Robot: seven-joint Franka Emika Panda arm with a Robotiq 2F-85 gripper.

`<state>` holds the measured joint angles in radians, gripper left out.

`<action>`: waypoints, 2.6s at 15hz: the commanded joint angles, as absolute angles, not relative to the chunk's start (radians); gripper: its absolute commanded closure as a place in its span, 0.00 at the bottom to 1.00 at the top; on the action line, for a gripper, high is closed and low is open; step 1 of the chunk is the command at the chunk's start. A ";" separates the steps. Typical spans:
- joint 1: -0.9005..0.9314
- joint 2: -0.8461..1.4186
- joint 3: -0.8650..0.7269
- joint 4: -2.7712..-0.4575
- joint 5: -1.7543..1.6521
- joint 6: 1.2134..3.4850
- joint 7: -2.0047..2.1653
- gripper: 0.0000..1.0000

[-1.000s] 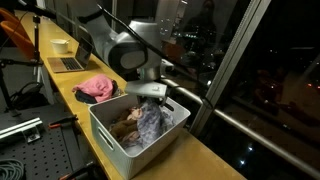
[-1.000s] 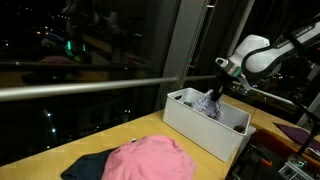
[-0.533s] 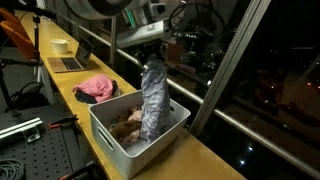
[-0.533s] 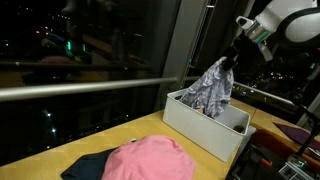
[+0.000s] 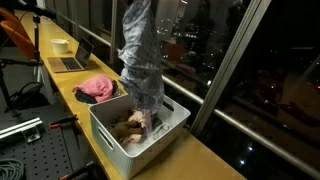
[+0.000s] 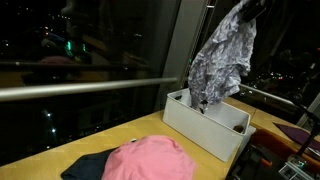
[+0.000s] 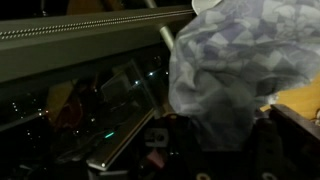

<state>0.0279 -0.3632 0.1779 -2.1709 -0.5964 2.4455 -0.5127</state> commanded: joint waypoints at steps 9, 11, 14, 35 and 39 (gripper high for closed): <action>0.295 -0.005 0.474 -1.571 -0.656 1.903 -0.437 1.00; 0.337 0.075 0.474 -1.509 -0.637 1.902 -0.423 1.00; 0.385 0.177 0.453 -1.456 -0.622 1.908 -0.412 1.00; 0.237 0.079 0.326 -1.960 -0.013 2.182 -0.590 0.67; 0.180 -0.009 0.275 -2.069 0.058 2.216 -0.679 0.38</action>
